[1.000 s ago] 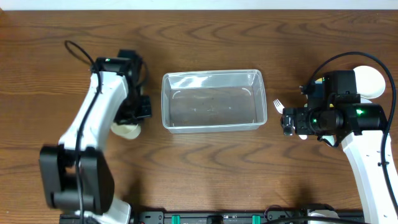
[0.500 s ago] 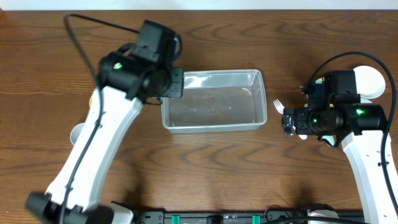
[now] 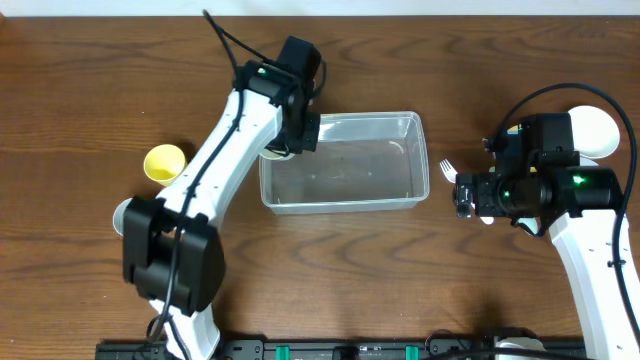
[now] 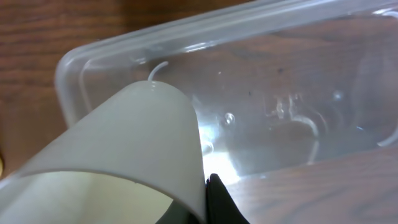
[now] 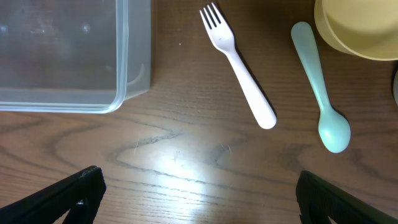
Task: Pack container
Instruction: 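Carry the white cup into the clear box and release it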
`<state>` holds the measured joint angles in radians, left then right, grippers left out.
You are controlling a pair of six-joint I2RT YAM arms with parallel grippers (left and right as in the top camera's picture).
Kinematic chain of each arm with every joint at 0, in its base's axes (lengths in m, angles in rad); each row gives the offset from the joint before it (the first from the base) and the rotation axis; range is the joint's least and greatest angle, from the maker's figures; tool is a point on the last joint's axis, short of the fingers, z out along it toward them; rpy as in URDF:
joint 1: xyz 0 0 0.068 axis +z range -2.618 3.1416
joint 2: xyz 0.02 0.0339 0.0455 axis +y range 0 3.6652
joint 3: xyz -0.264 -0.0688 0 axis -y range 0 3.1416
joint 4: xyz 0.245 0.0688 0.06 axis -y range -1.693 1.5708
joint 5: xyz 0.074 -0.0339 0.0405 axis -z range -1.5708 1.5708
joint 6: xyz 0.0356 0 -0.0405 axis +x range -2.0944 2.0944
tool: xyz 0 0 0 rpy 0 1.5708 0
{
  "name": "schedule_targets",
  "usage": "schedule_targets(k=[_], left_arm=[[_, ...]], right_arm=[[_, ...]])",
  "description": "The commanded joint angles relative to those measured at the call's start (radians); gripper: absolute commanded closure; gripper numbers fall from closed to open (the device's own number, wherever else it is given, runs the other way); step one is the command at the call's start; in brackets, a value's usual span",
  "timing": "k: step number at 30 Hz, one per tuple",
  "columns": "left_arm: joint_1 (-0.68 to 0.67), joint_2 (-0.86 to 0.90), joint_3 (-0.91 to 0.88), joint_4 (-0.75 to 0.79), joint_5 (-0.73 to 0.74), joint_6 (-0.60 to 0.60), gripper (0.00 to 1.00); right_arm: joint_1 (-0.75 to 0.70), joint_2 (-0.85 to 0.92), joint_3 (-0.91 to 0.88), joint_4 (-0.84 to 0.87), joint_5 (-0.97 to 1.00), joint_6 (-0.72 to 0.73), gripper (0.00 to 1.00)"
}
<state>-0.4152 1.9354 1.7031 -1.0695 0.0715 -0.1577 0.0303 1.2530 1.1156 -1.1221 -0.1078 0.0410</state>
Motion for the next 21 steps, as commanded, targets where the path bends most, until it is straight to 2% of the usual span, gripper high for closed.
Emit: schedule_targets(k=[1, 9, 13, 17, 21], left_arm=[[-0.002, 0.035, -0.002, 0.013, -0.012, 0.032, 0.94], [-0.002, 0.121, -0.002, 0.051, -0.012, 0.049, 0.93], [-0.002, 0.135, -0.002, 0.071, -0.012, 0.053, 0.83], [-0.002, 0.135, -0.002, 0.081, -0.012, 0.053, 0.59], [-0.002, 0.129, -0.002, 0.072, -0.012, 0.053, 0.52]], right_arm=[[0.002, 0.002, 0.016, 0.0, 0.006, -0.001, 0.01], [0.002, 0.002, 0.016, -0.001, 0.006, -0.001, 0.01], [0.002, 0.002, 0.016, -0.001, 0.006, -0.001, 0.01], [0.002, 0.002, 0.016, -0.001, 0.006, -0.001, 0.01], [0.002, 0.002, 0.016, -0.003, 0.006, -0.001, 0.01]])
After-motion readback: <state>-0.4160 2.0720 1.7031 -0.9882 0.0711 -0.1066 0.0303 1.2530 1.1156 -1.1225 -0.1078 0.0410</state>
